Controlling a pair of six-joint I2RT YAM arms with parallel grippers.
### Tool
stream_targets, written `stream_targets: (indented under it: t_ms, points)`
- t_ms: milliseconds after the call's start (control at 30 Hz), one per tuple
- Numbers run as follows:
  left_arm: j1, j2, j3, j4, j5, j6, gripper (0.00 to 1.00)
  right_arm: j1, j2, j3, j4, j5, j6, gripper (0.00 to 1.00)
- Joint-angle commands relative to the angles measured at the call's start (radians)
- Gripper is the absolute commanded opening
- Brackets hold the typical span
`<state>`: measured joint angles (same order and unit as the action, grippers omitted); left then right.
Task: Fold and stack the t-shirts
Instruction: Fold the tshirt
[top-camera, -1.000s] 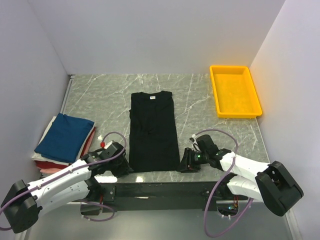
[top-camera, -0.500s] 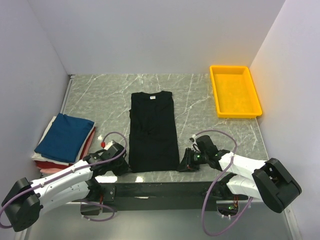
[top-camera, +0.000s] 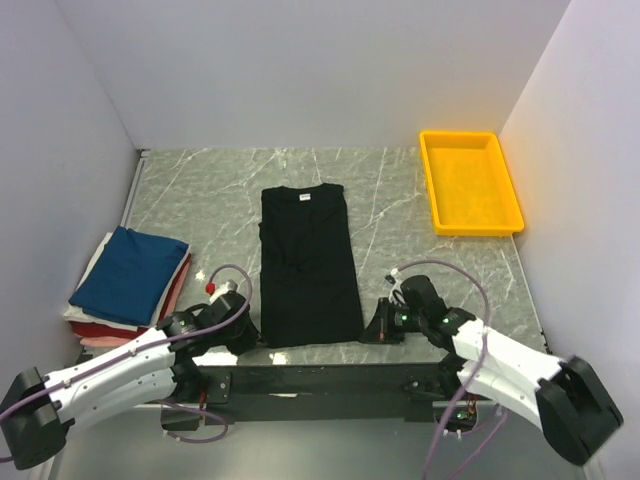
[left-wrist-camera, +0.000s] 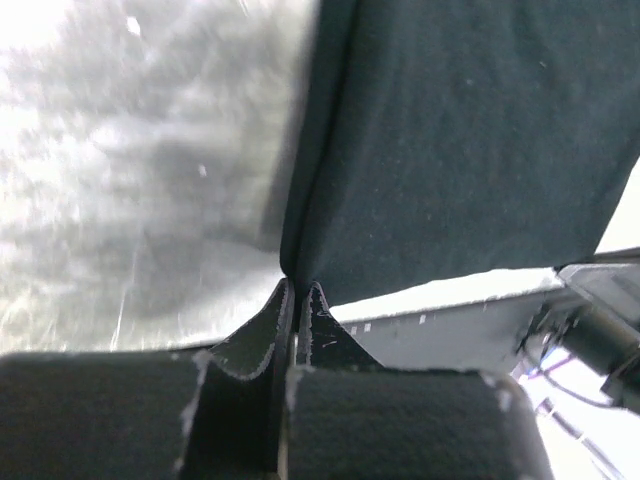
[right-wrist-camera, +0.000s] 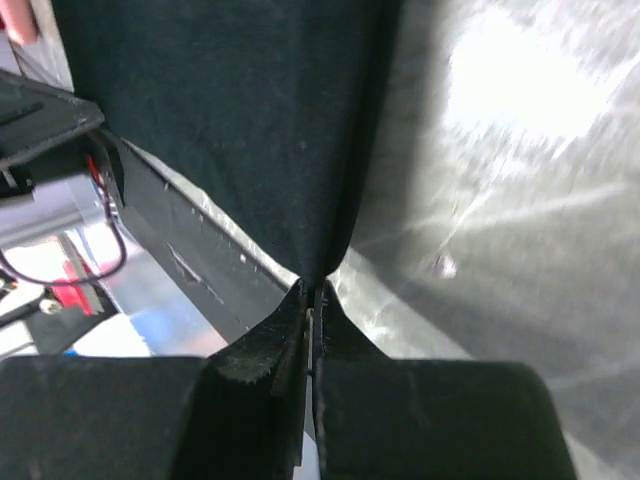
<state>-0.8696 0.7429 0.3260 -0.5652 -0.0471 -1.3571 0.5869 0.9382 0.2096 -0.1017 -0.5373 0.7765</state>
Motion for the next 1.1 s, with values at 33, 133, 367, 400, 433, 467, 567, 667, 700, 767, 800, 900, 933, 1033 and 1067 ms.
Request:
stream_targets:
  t_ms: [33,133,367,400,433,467,567,667,700,767,800,900,933,1033,1067]
  points:
    - [-0.052,-0.063,0.062,-0.096,0.015,0.035,0.01,0.03,-0.165,-0.007,-0.17,-0.001,-0.052,0.0]
    - [-0.081,-0.123,0.082,-0.133,-0.005,0.032,0.01,0.042,-0.286,0.004,-0.265,0.029,-0.057,0.0]
    - [-0.097,-0.151,0.177,-0.145,-0.152,0.036,0.01,0.044,-0.345,0.109,-0.362,0.14,-0.079,0.0]
    - [-0.097,-0.134,0.221,-0.154,-0.181,0.041,0.01,0.042,-0.337,0.126,-0.363,0.155,-0.082,0.0]
    - [-0.097,-0.116,0.241,-0.168,-0.221,0.049,0.01,0.042,-0.328,0.16,-0.362,0.163,-0.085,0.0]
    - [-0.095,-0.081,0.26,-0.173,-0.249,0.053,0.01,0.041,-0.302,0.178,-0.357,0.184,-0.089,0.0]
    - [-0.095,-0.025,0.309,-0.154,-0.315,0.062,0.01,0.039,-0.227,0.281,-0.369,0.247,-0.109,0.0]
    - [-0.092,0.019,0.352,-0.13,-0.391,0.081,0.01,0.03,-0.148,0.372,-0.356,0.286,-0.123,0.0]
    - [-0.089,0.032,0.363,-0.125,-0.416,0.096,0.01,0.008,-0.127,0.391,-0.345,0.28,-0.128,0.0]
    - [-0.051,0.068,0.401,-0.08,-0.427,0.149,0.01,-0.024,-0.055,0.456,-0.319,0.263,-0.132,0.0]
    - [-0.028,0.081,0.427,-0.059,-0.416,0.17,0.01,-0.057,-0.029,0.479,-0.307,0.231,-0.134,0.0]
    - [0.088,0.142,0.47,0.028,-0.355,0.257,0.01,-0.111,0.059,0.582,-0.277,0.236,-0.14,0.0]
    - [0.163,0.157,0.482,0.053,-0.327,0.283,0.01,-0.127,0.104,0.632,-0.276,0.237,-0.147,0.0]
    - [0.292,0.251,0.534,0.152,-0.228,0.357,0.01,-0.186,0.218,0.72,-0.244,0.203,-0.155,0.0]
    - [0.316,0.277,0.551,0.172,-0.209,0.363,0.0,-0.2,0.25,0.746,-0.233,0.194,-0.16,0.0]
